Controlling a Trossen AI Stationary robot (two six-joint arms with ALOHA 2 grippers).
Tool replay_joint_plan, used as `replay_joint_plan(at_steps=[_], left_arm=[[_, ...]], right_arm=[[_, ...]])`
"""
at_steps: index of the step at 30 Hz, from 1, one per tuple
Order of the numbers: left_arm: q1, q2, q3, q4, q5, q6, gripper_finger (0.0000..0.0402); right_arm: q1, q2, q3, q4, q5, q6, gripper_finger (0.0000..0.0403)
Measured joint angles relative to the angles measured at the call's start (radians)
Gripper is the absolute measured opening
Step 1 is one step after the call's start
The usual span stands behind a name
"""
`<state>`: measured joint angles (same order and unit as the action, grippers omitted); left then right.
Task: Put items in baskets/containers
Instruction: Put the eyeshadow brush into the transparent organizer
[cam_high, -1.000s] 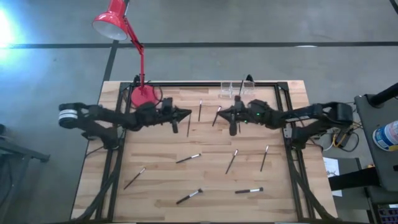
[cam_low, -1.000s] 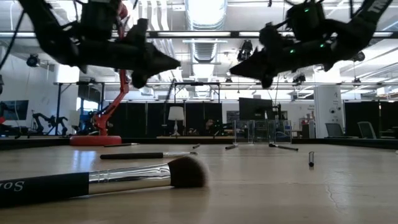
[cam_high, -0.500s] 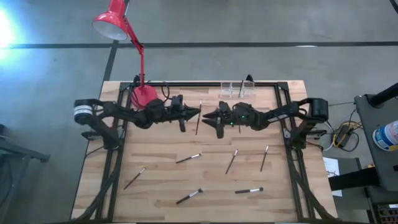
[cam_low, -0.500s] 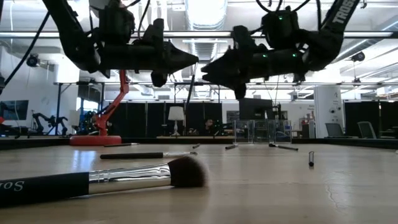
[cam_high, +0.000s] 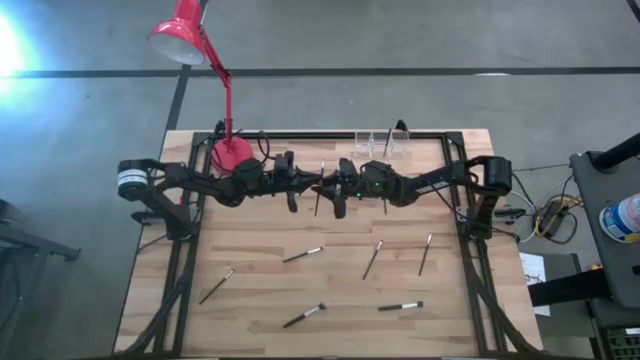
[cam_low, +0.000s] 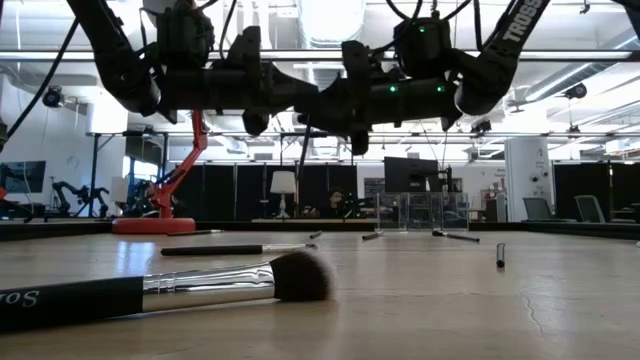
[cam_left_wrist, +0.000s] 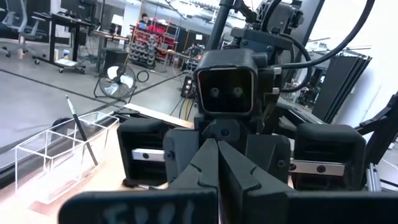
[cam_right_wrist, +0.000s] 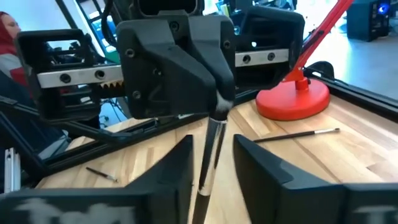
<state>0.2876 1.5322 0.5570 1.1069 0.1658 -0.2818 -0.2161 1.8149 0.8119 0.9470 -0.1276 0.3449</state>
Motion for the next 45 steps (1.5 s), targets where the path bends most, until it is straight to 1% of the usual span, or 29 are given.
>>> replay_joint_plan(at_steps=[4, 5, 6, 9, 12, 16, 19, 23, 27, 29, 31, 33, 36, 40, 45], left_arm=[[0.011, -0.001, -0.001, 0.001, 0.013, -0.007, 0.0000], [0.015, -0.003, -0.001, 0.000, 0.019, -0.016, 0.0000], [0.021, -0.005, -0.001, -0.002, 0.020, -0.035, 0.0000], [0.042, -0.018, -0.006, -0.004, 0.041, -0.076, 0.0007], [0.058, -0.047, -0.016, -0.012, 0.057, -0.083, 0.0025], [0.067, -0.105, -0.060, -0.049, 0.064, -0.051, 0.0048], [0.069, -0.157, -0.108, -0.049, 0.080, -0.002, 0.0054], [0.068, -0.214, -0.166, -0.049, 0.086, 0.024, 0.0055], [0.069, -0.254, -0.198, -0.044, 0.085, 0.048, 0.0055], [0.069, -0.269, -0.204, -0.045, 0.085, 0.052, 0.0055], [0.069, -0.279, -0.207, -0.053, 0.085, 0.052, 0.0055], [0.069, -0.283, -0.215, -0.055, 0.085, 0.052, 0.0055], [0.069, -0.282, -0.220, -0.064, 0.085, 0.052, 0.0055], [0.069, -0.282, -0.220, -0.072, 0.085, 0.059, 0.0055], [0.069, -0.284, -0.220, -0.071, 0.084, 0.072, 0.0055]], right_arm=[[0.000, -0.005, -0.005, 0.000, 0.000, -0.022, 0.0035], [0.000, -0.005, -0.005, 0.000, 0.001, -0.030, 0.0022], [-0.001, -0.005, -0.005, 0.000, 0.000, -0.034, 0.0018], [-0.002, -0.006, -0.005, -0.009, 0.000, -0.038, 0.0017], [-0.005, -0.011, -0.007, -0.021, -0.003, -0.053, 0.0015], [-0.032, -0.049, -0.009, -0.066, 0.005, -0.080, 0.0015], [-0.068, -0.112, -0.012, -0.165, 0.051, -0.117, 0.0014], [-0.151, -0.220, -0.011, -0.363, 0.149, -0.139, 0.0014], [-0.270, -0.302, -0.012, -0.513, 0.186, -0.121, 0.0014], [-0.325, -0.328, -0.013, -0.547, 0.189, -0.117, 0.0014], [-0.376, -0.345, -0.014, -0.580, 0.214, -0.115, 0.0014], [-0.422, -0.351, -0.014, -0.612, 0.240, -0.118, 0.0014], [-0.484, -0.350, -0.014, -0.624, 0.245, -0.123, 0.0014], [-0.547, -0.348, -0.003, -0.654, 0.241, -0.132, 0.0014], [-0.596, -0.348, 0.006, -0.676, 0.240, -0.130, 0.0014]])
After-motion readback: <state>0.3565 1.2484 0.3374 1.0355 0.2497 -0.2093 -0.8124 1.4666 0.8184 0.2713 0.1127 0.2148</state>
